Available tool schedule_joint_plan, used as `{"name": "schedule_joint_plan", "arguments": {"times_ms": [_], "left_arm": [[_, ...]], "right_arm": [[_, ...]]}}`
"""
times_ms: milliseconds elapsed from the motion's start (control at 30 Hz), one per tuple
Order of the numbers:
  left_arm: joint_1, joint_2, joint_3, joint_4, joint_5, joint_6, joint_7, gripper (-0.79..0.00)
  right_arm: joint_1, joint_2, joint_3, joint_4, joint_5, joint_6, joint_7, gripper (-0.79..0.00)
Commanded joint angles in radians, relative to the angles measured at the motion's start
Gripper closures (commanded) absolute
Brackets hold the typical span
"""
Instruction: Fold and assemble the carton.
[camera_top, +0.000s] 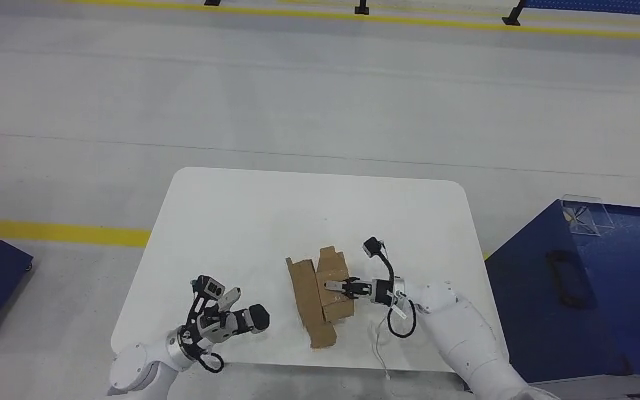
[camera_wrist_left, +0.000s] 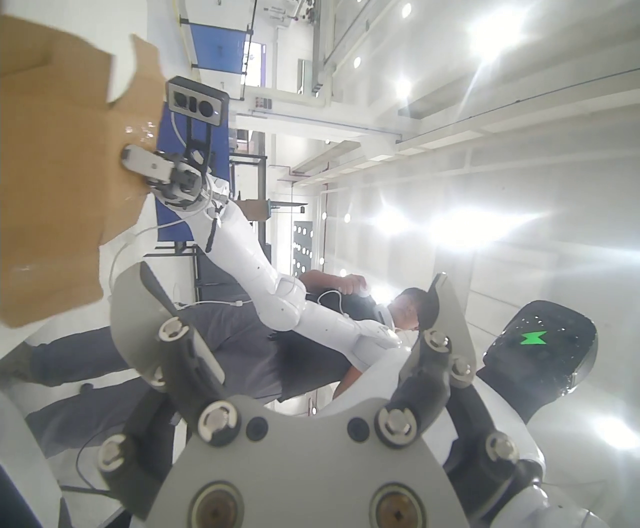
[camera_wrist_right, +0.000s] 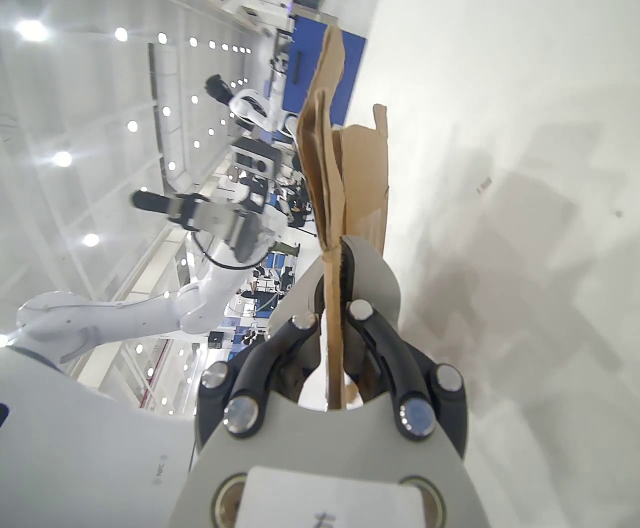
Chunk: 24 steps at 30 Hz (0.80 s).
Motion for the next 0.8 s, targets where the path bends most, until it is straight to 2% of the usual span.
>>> {"name": "schedule_joint_plan", "arguments": {"times_ms": [0, 167, 267, 333, 500, 767], "left_arm": [[-0.012, -0.003, 0.014, 0.026, -0.013, 0.023, 0.008, -0.785], [-0.037, -0.008, 0.066, 0.056, 0.071, 0.035, 0.033, -0.785], [-0.037, -0.008, 0.066, 0.056, 0.071, 0.035, 0.033, -0.785], [-0.037, -0.008, 0.066, 0.056, 0.071, 0.035, 0.033, -0.785], [-0.037, -0.008, 0.066, 0.056, 0.071, 0.035, 0.033, -0.785], [-0.037, -0.008, 0.066, 0.056, 0.071, 0.035, 0.033, -0.785]], "right_arm": [[-0.042, 0.031, 0.068, -0.180, 0.039, 0.024, 0.021, 0.000], [-0.221, 0.101, 0.284, -0.688, 0.073, 0.158, 0.068, 0.000], [-0.301, 0.119, 0.372, -0.947, 0.078, 0.262, 0.048, 0.000], [-0.324, 0.125, 0.404, -1.068, 0.093, 0.309, 0.033, 0.000], [-0.340, 0.130, 0.427, -1.206, 0.099, 0.348, -0.017, 0.000], [-0.340, 0.131, 0.428, -1.216, 0.087, 0.349, -0.030, 0.000]]}}
